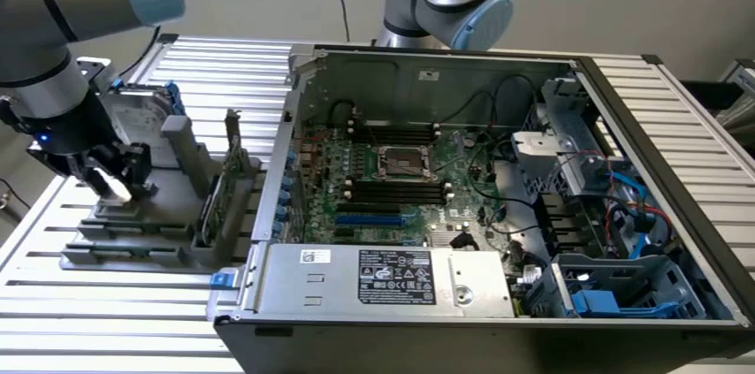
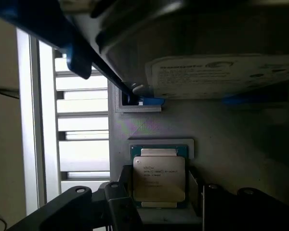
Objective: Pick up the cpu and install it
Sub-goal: 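Pick up the cpu and move it towards the insertion slot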
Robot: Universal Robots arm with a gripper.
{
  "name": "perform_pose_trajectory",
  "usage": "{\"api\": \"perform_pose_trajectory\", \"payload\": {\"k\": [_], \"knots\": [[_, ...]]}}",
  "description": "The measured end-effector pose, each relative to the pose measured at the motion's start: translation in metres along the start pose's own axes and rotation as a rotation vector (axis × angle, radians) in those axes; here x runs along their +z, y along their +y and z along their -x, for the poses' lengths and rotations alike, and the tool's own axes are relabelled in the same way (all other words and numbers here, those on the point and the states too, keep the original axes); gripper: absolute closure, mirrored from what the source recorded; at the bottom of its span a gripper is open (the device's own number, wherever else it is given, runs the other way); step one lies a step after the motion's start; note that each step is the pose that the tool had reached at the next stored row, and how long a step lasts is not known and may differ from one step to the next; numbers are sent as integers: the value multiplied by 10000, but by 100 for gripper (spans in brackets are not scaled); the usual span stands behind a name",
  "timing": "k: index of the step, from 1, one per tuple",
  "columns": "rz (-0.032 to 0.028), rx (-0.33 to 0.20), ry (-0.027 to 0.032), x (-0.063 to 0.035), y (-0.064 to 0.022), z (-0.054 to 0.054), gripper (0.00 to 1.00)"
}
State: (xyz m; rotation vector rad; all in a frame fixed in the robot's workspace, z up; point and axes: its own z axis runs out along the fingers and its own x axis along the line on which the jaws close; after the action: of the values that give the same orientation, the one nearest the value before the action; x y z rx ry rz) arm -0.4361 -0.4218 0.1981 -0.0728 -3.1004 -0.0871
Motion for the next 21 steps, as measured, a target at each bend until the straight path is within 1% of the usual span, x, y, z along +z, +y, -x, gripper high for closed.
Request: {"api": "perform_pose_trajectory", "payload": {"k": [21], "knots": [[0, -103, 7, -950, 53, -34, 45]]}}
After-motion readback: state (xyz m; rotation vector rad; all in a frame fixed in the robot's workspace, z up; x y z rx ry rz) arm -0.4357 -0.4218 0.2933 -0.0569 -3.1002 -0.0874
